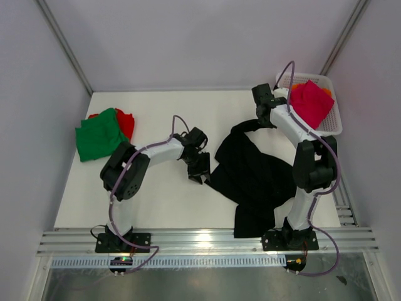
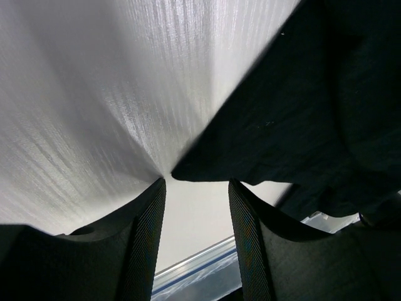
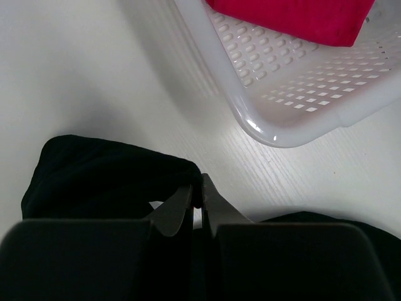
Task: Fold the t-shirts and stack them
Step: Flatten out the tshirt
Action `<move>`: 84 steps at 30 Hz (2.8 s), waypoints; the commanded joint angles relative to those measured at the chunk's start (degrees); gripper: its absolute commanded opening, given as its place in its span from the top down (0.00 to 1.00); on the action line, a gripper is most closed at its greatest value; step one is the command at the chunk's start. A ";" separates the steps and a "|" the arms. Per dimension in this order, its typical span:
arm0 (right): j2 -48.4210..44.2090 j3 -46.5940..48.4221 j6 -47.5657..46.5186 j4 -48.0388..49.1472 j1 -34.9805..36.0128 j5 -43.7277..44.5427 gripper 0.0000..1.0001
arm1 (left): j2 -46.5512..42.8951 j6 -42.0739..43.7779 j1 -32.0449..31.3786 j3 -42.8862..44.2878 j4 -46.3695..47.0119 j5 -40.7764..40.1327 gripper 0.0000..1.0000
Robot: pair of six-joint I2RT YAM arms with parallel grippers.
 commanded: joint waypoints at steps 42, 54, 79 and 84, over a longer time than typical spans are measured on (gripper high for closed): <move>-5.70 -2.83 -3.85 6.68 -1.21 0.83 0.97 | -3.85 0.39 11.48 33.64 -48.95 -69.86 1.00; -5.35 -3.44 -4.11 6.95 -1.39 0.22 0.97 | -3.15 9.52 25.02 43.13 -46.76 -78.65 1.00; -8.34 -13.73 -4.81 11.96 -1.30 -1.10 0.97 | 13.47 13.06 30.21 60.81 -40.77 -58.45 0.31; -7.20 -14.08 -4.11 12.66 -1.30 -2.86 0.97 | 6.27 9.54 21.73 48.11 -41.23 -56.07 0.32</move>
